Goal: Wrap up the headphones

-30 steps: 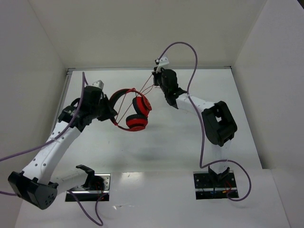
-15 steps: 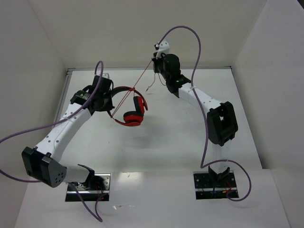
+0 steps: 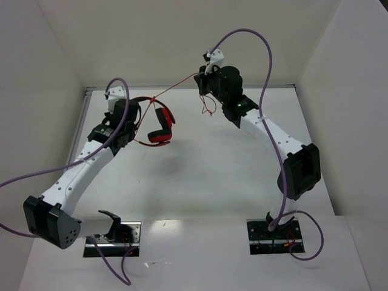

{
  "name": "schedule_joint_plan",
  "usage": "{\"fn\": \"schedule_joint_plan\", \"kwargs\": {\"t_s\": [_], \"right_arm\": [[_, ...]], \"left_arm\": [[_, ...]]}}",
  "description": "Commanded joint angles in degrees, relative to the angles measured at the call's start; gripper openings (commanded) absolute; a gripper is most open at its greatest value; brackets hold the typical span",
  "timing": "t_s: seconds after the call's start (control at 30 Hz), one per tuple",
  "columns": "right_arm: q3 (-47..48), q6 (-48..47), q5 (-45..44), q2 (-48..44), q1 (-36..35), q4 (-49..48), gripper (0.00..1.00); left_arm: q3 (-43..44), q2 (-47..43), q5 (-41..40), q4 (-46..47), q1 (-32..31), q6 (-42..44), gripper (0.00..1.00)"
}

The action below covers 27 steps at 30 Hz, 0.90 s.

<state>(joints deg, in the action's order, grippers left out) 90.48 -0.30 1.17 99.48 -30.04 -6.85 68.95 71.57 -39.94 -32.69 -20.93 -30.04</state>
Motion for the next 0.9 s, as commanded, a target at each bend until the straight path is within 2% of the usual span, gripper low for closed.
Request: {"fn": "schedule_joint_plan", "kwargs": {"t_s": [0.0,0.1,0.23,0.4,0.57,0.73,0.87], "right_arm": [[-0.3,2.9,3.3,-5.5,-1.4,-3.2,0.01],[1.0,6.1,9.1,-6.7,-1.9,-3.2,0.01],[1.5,6.6,14.2,-7.7,-5.1,-2.0,0.01],[2.8,13.3,26.1,-6.3,-8.2,-0.9,0.01],[0.4,17.4,28.5,-6.3,-12.5,-1.6,0.01],[-0.7,19.5,31.6,-5.0,-16.6,-3.9,0.01],[-3.9,20.0,29.4,-4.4,-18.7,-3.3,0.01]], "left_arm": [[2.1,3.1,-8.8,9.8,0.3,1.3,0.0],[2.9,4.8,-13.4,10.4,0.3,1.3,0.0],[0.1,3.5,-15.9,17.1,0.3,-0.1,0.0],[-7.6,0.2,-17.4,27.8,0.3,-10.5,0.0],[-7.1,0.9,-17.4,30.9,0.3,-20.4,0.0],[-2.4,3.6,-12.7,32.6,0.3,-29.0,0.0],[1.3,4.1,-9.5,32.6,0.3,-33.2,0.0]]}}
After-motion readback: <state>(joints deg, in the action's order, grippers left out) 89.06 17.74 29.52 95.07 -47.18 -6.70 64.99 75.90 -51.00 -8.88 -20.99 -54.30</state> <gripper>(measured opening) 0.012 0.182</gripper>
